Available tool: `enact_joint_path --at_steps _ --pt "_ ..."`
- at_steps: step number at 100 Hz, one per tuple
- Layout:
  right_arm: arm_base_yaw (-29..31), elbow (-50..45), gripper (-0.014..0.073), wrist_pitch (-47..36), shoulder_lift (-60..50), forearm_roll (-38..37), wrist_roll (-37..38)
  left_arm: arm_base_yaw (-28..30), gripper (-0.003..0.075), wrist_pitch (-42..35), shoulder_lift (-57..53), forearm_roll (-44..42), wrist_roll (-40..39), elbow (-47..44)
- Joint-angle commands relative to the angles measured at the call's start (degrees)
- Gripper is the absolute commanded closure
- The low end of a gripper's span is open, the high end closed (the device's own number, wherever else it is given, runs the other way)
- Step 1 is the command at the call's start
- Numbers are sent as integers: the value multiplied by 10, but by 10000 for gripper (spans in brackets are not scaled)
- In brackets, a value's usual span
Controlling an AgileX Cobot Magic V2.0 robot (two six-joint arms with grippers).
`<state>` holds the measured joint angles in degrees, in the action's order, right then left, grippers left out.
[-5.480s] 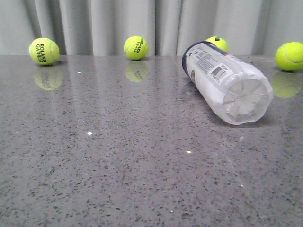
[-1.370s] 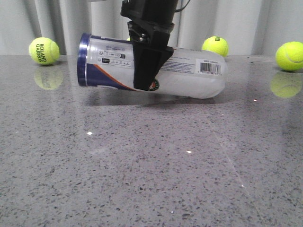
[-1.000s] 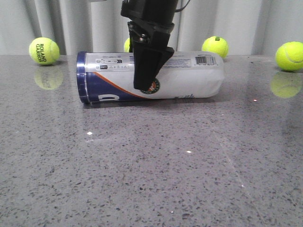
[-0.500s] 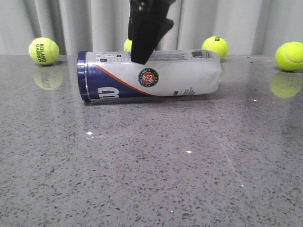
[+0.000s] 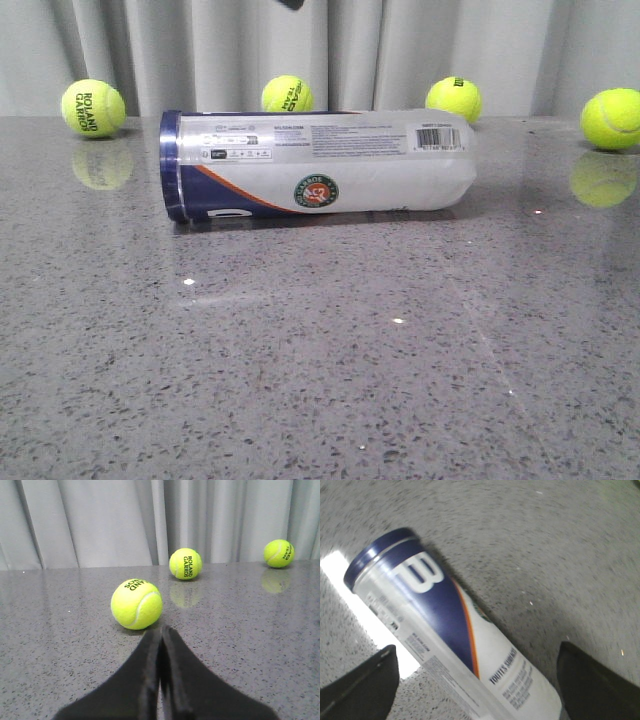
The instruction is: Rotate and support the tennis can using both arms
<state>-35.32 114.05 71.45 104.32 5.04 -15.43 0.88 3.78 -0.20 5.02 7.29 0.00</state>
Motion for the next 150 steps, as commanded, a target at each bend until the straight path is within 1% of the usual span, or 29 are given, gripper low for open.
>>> enact_joint_path --at_steps 1,9,21,23,28,35,39,49,61,84,112,150 --pt "2 1 26 48 -51 -20 64 -1 740 -44 -19 1 -3 -26" --pt "2 -16 157 48 -69 -21 89 -1 740 -44 -19 1 -3 -26" --pt "2 -59 430 48 -98 -22 120 -1 740 -44 -19 1 -3 -26" --pt "2 -64 459 48 -103 -23 124 -1 740 -44 -19 1 -3 -26" --pt "2 -86 566 48 -116 -23 133 -1 740 -44 -19 1 -3 -26" --pt "2 -117 669 47 -132 -23 148 -1 740 -44 -19 1 -3 -26" --pt "2 -132 657 47 -142 -23 158 -1 740 -44 -19 1 -3 -26" --pt "2 -176 662 44 -165 -25 172 -1 740 -44 -19 1 -3 -26" --pt "2 -227 662 20 -199 -25 182 -1 740 -44 -19 1 -3 -26" --pt "2 -320 662 -57 -264 -25 206 -1 740 -44 -19 1 -3 -26" --pt "2 -431 662 -145 -361 -26 206 -1 740 -44 -19 1 -3 -26" --pt "2 -610 662 -279 -550 -25 206 -1 740 -44 -19 1 -3 -26"
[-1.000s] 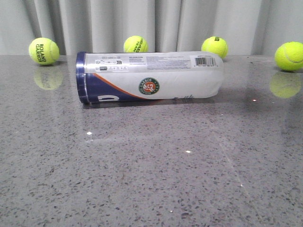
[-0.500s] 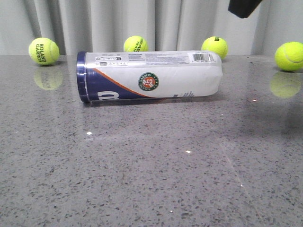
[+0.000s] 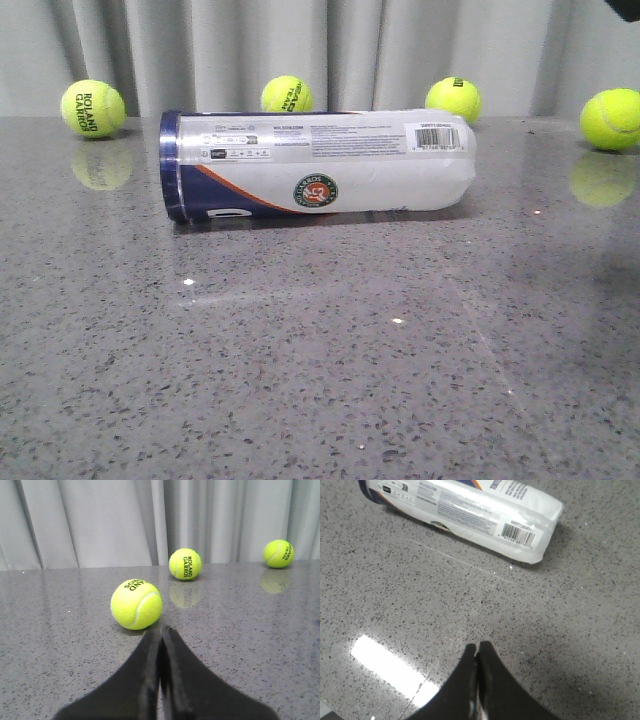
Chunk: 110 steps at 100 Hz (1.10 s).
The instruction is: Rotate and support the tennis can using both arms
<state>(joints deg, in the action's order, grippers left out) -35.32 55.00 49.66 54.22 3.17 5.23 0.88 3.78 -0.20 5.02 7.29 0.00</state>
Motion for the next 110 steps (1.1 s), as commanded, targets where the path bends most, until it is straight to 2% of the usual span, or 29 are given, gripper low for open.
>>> enact_joint_path --at_steps 1,36,63,86,110 --pt "2 -22 662 -63 -52 -7 0 -1 740 -44 -19 1 -3 -26" --pt "2 -159 662 -148 -232 -7 0 -1 740 -44 -19 1 -3 -26" --pt "2 -217 662 -153 -341 -7 0 -1 740 -42 -19 3 -3 -23" --pt "2 -229 662 -166 -385 -11 -3 -1 740 -38 -18 53 -3 14" --pt "2 -229 662 -166 -385 -11 -4 -1 740 32 33 53 -3 101"
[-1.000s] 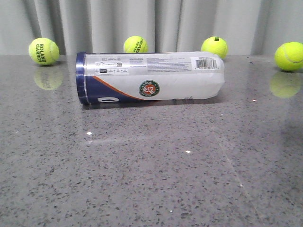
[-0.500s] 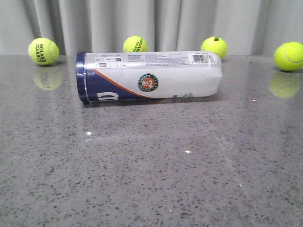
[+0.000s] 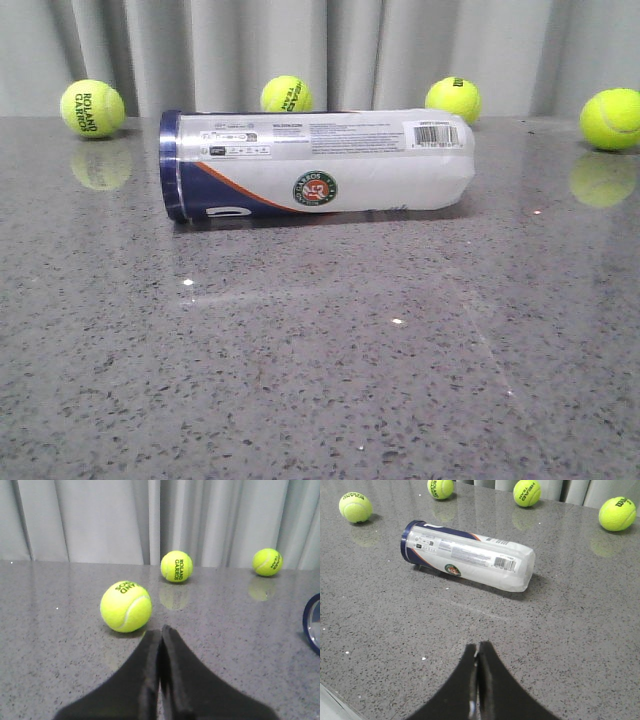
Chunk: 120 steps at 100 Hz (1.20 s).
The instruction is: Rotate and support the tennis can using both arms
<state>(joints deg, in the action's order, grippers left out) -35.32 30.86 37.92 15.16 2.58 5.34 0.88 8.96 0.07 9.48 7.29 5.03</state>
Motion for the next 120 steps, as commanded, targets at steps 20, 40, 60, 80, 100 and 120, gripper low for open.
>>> enact_joint_path --at_steps 20,40,60,80,100,120 --pt "2 12 662 -48 6 -6 -5 -1 740 60 137 8 -3 153" --pt "2 12 662 -48 6 -6 -5 -1 738 150 282 11 -3 249" --pt "2 12 662 -48 6 -6 -5 -1 556 161 399 60 -3 309" --pt "2 12 662 -48 6 -6 -5 -1 283 181 494 154 1 358" --pt "2 12 662 -48 6 -6 -5 -1 290 269 586 308 134 424" --pt "2 12 662 -48 6 -6 -5 -1 290 347 675 452 259 469"
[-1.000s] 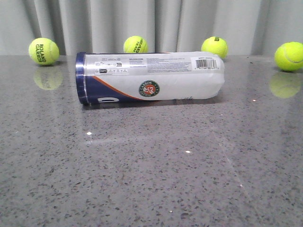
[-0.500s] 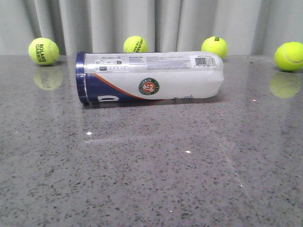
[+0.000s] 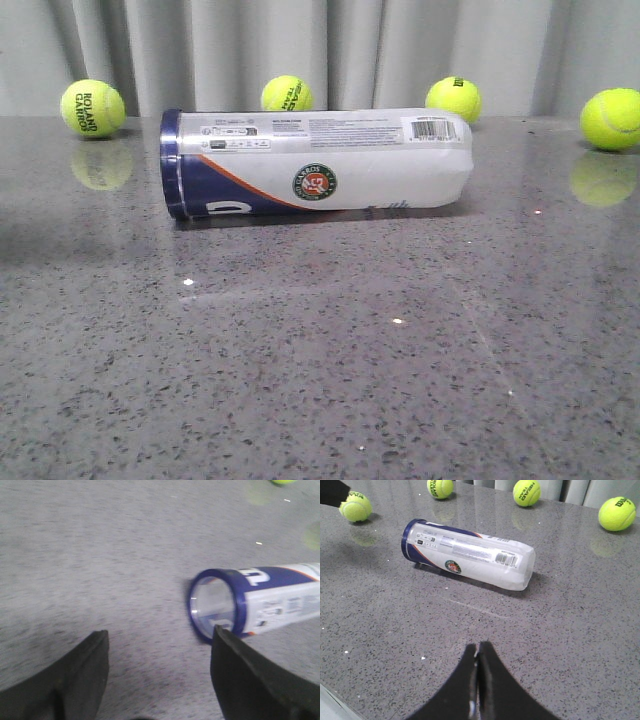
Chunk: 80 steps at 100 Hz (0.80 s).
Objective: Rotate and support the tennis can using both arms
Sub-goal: 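Move the left gripper to the can's navy lid end and grasp it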
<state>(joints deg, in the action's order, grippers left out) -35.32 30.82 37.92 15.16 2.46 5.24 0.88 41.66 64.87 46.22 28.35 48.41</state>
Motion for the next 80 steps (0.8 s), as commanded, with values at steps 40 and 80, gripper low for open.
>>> enact_joint_path --at_steps 40,80 --pt "2 13 662 -48 6 -4 -4 -19 290 123 171 221 139 95" --pt "2 13 662 -48 6 -4 -4 -98 290 103 237 264 161 107"
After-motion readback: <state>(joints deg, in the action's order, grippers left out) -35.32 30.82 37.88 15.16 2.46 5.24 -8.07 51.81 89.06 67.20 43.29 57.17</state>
